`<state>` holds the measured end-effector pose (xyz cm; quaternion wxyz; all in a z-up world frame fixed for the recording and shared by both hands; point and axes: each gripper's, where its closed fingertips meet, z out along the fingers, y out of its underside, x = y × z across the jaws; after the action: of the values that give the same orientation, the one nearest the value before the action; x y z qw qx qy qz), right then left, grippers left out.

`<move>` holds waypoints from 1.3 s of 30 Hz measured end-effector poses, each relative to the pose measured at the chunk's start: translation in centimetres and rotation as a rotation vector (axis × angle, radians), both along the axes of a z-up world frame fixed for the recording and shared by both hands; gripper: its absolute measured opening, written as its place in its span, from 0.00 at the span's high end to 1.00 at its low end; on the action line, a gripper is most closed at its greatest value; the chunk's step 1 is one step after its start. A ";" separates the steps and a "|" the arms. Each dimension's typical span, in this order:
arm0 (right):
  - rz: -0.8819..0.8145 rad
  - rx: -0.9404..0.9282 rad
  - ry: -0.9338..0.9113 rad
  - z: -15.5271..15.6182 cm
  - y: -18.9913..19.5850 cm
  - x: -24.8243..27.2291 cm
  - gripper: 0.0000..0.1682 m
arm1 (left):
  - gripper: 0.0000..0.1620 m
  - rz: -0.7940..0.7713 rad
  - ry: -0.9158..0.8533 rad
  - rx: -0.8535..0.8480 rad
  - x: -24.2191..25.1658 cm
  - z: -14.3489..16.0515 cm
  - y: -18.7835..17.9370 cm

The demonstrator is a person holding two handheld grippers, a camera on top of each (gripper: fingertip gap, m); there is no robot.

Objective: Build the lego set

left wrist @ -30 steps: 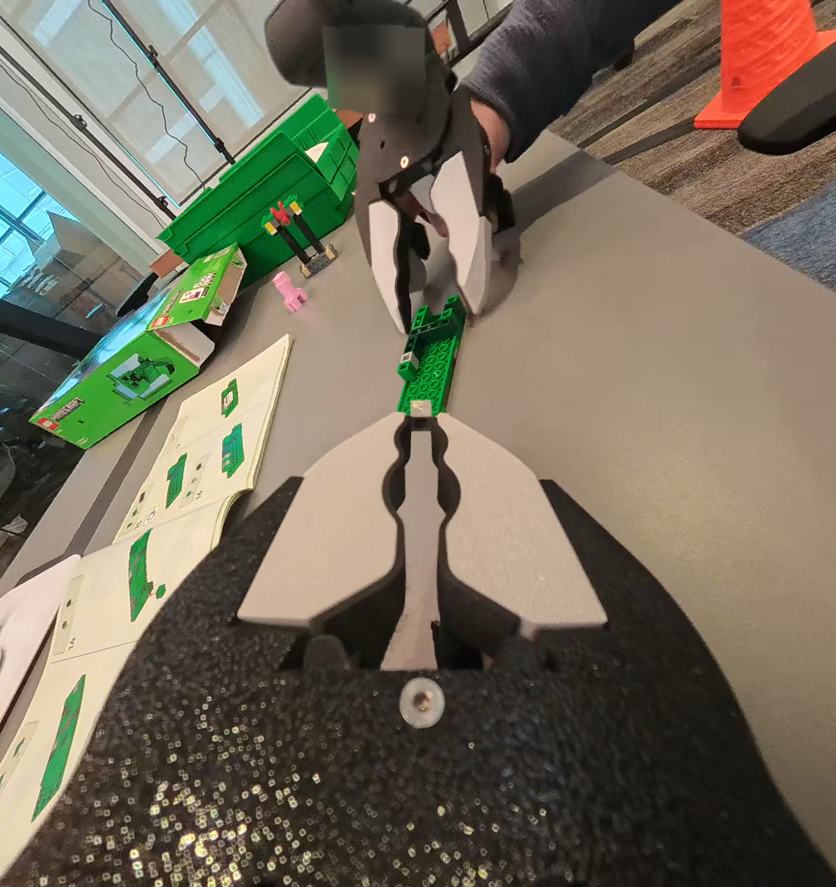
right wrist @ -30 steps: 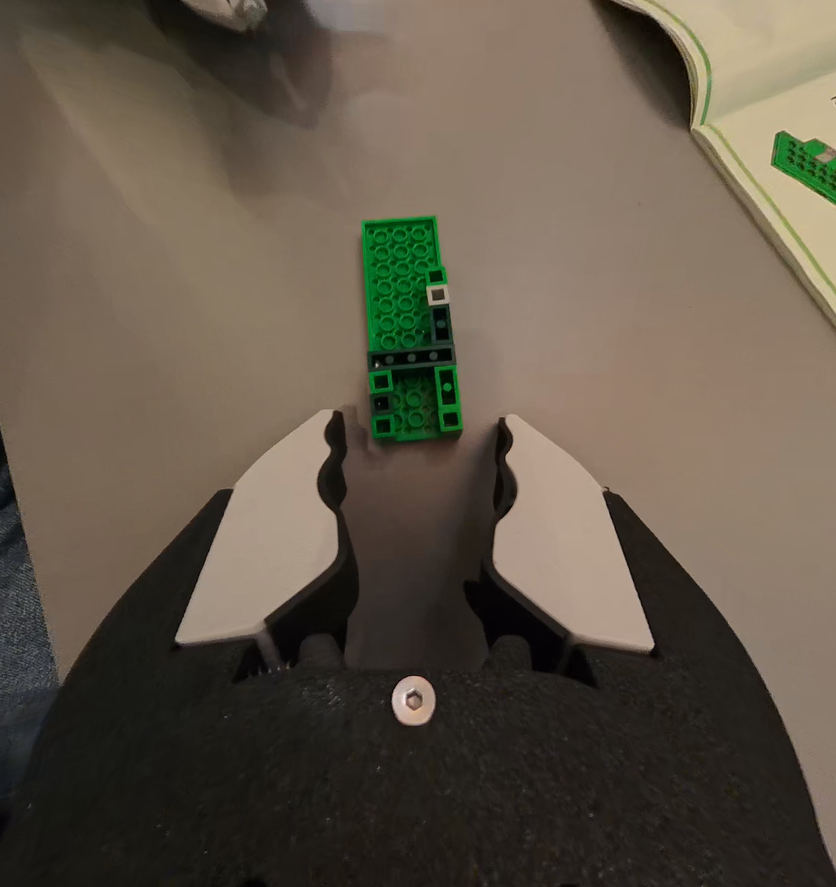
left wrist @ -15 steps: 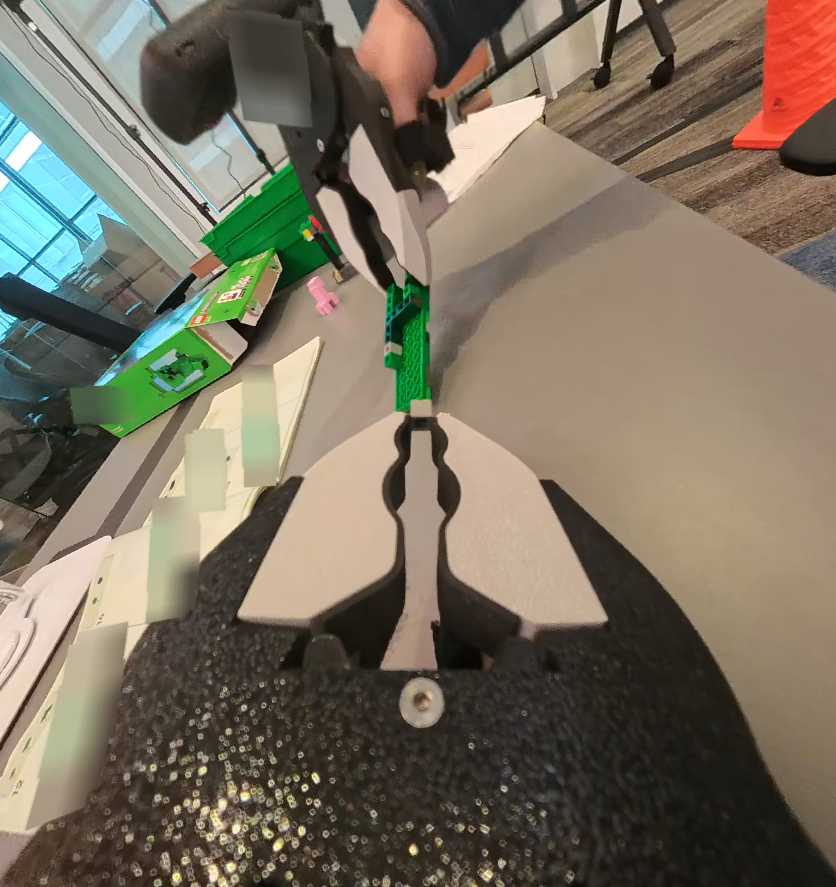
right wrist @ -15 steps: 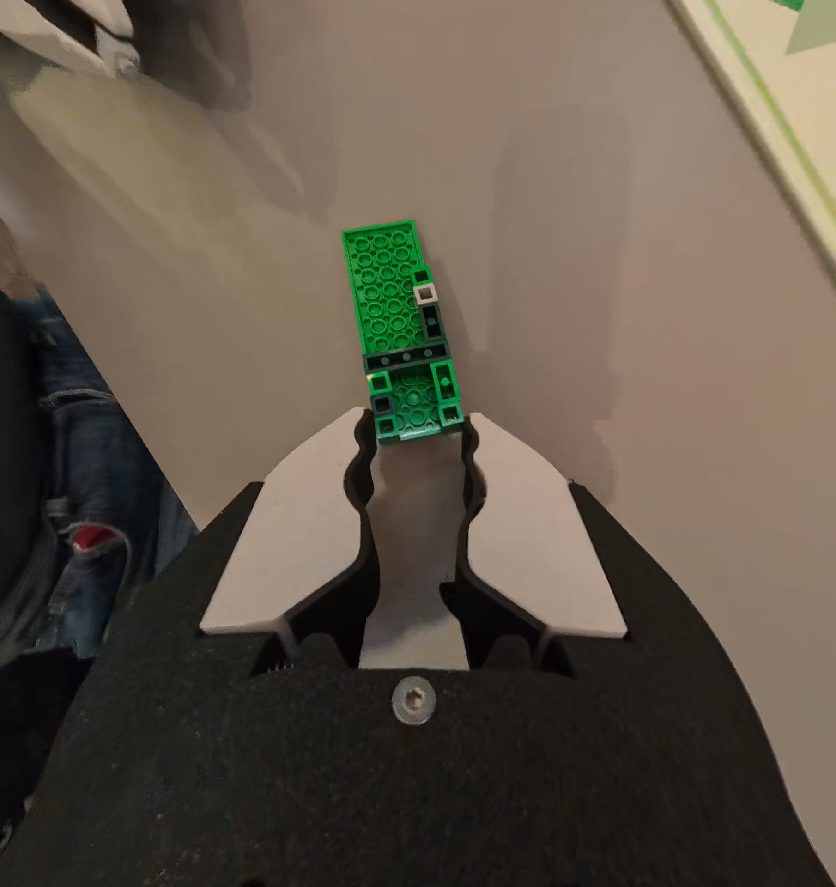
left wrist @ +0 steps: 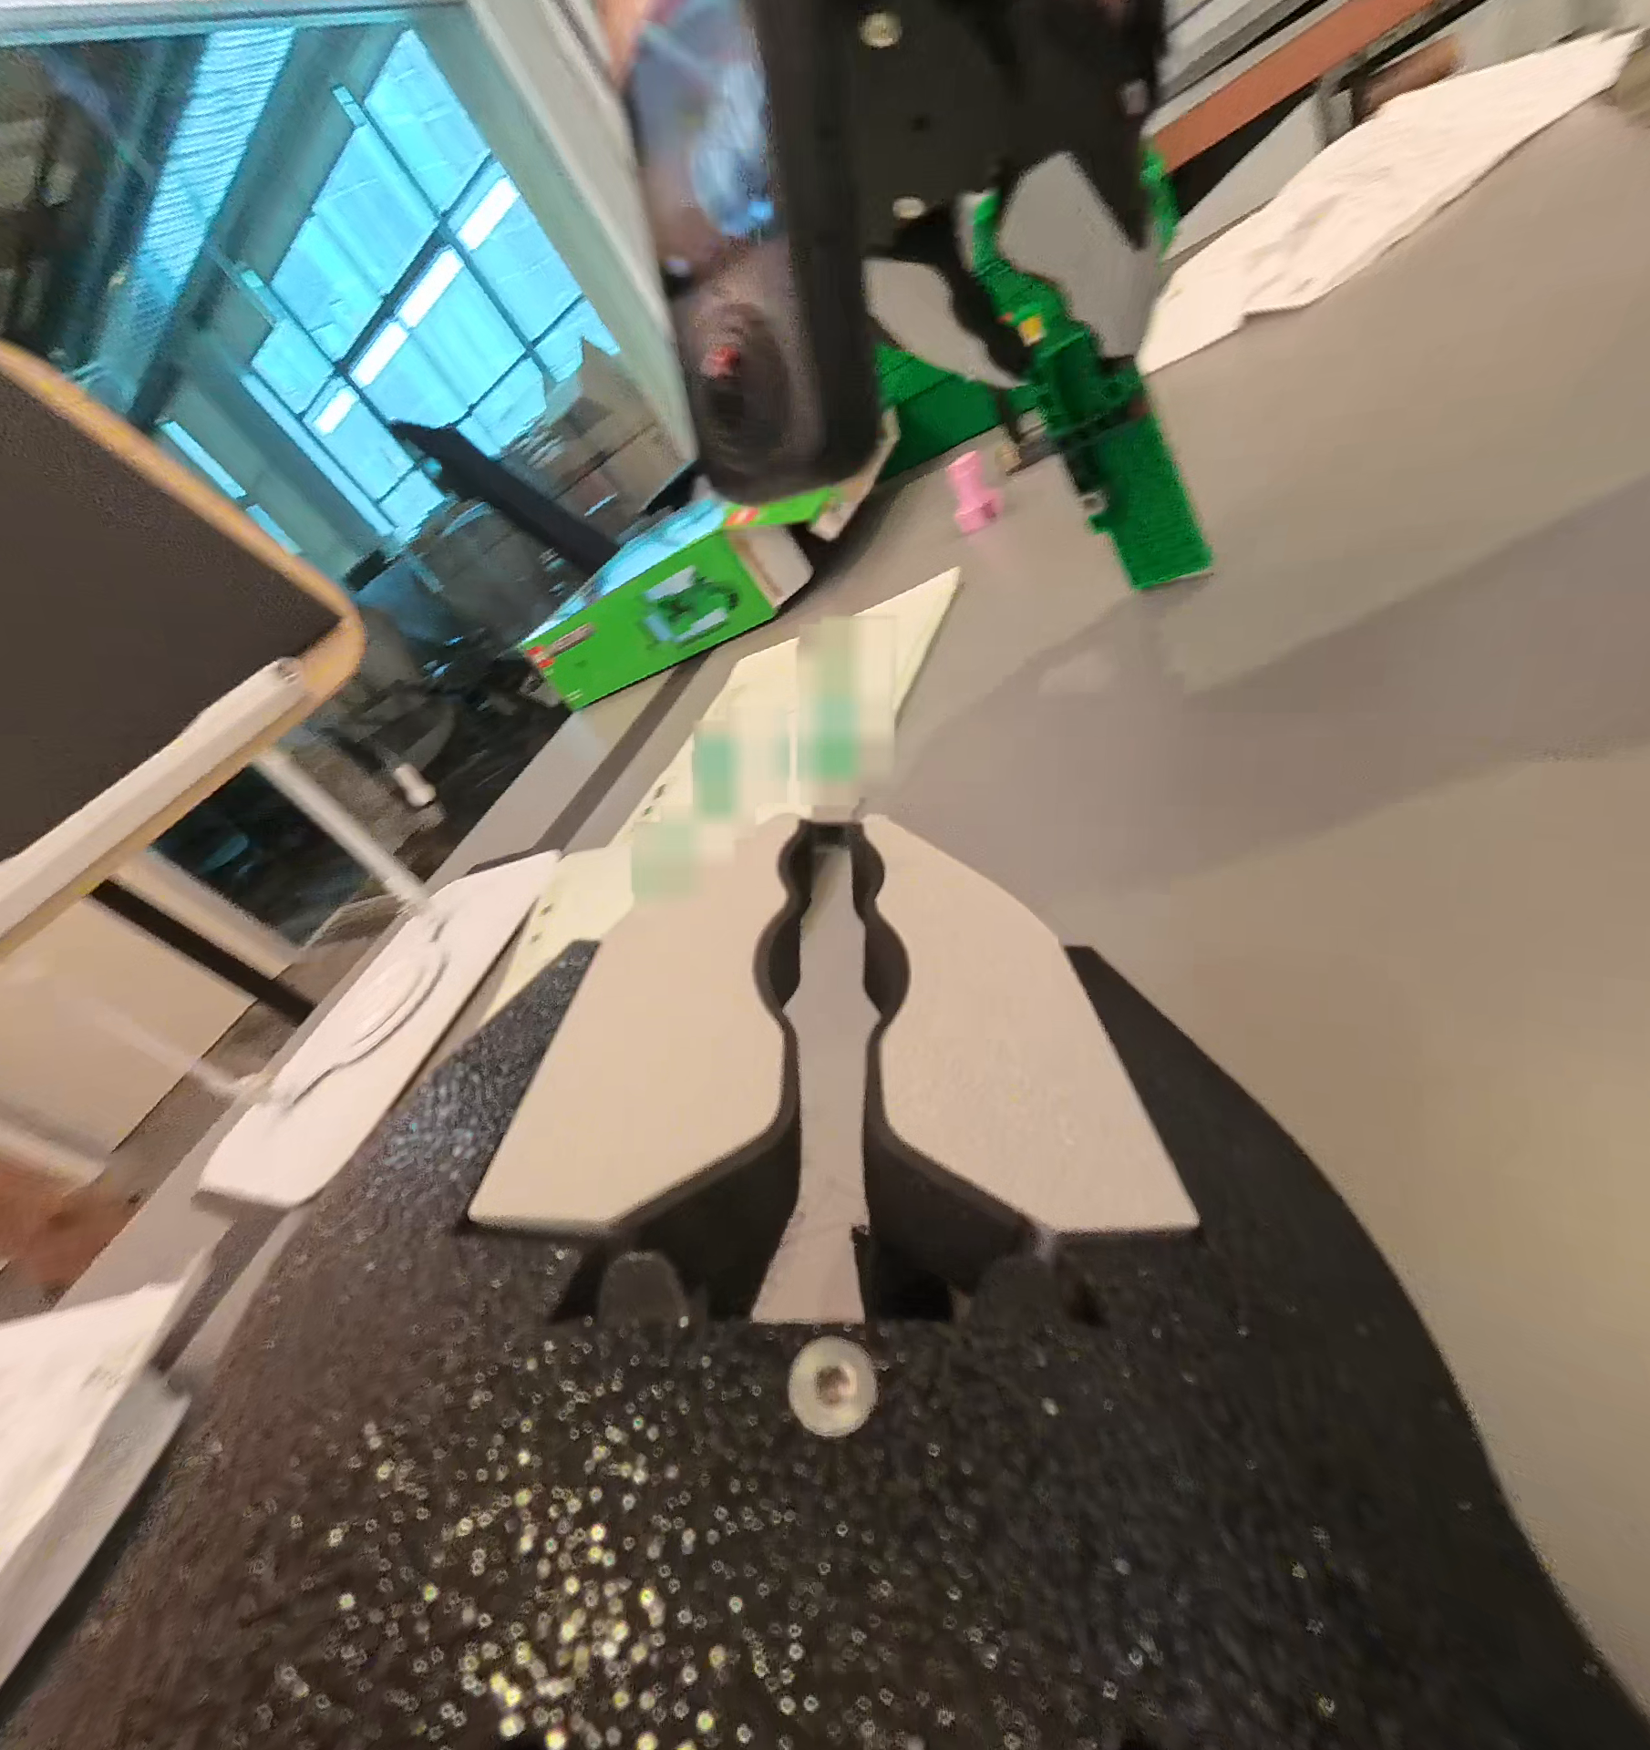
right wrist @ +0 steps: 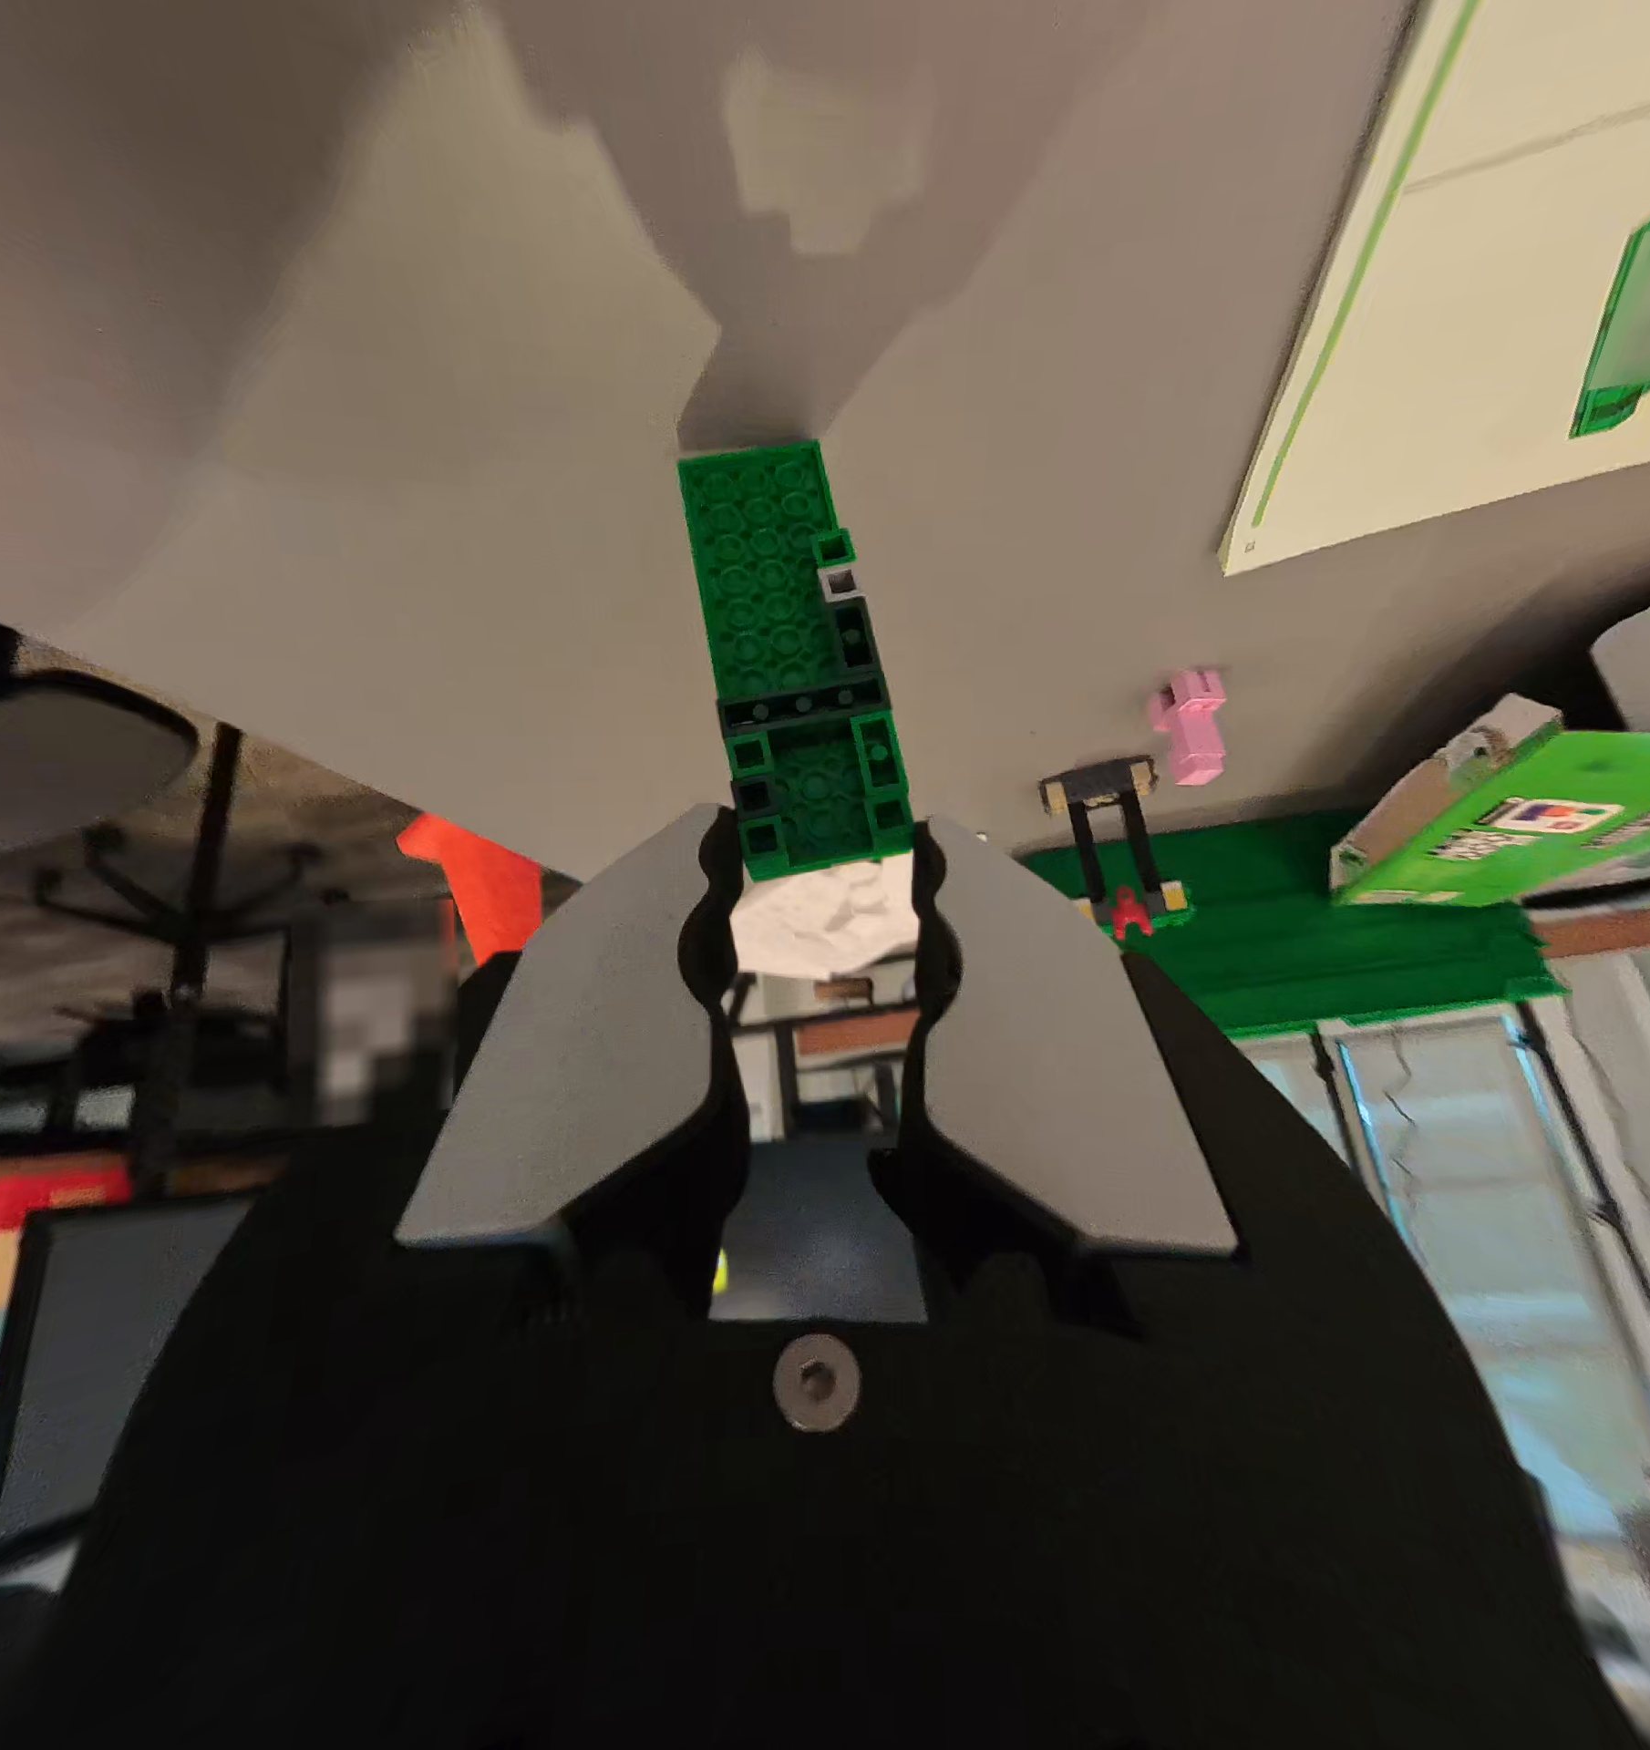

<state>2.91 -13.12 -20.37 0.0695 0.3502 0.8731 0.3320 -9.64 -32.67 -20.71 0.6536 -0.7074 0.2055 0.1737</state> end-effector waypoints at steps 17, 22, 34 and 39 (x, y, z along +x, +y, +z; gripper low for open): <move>0.179 -0.140 0.107 -2.3 -7.5 -7.5 0.71 | 0.96 0.190 -0.106 0.070 -6.0 0.7 -2.2; 0.094 -0.584 0.347 -3.3 -8.0 -6.1 0.64 | 0.96 0.152 -0.102 0.058 -5.1 0.5 -1.8; 0.029 -0.638 0.473 -7.4 -10.6 -8.3 0.61 | 0.96 0.096 -0.086 0.008 -3.6 -0.3 -1.0; 0.084 -0.529 0.346 -9.0 -10.6 -8.8 0.66 | 0.96 0.092 -0.092 0.003 -3.5 -0.4 -1.0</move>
<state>-5.87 -23.68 -29.40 -0.0049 0.3347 0.9418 0.0315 -13.17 -33.68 -21.12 0.6548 -0.7223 0.1422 0.1712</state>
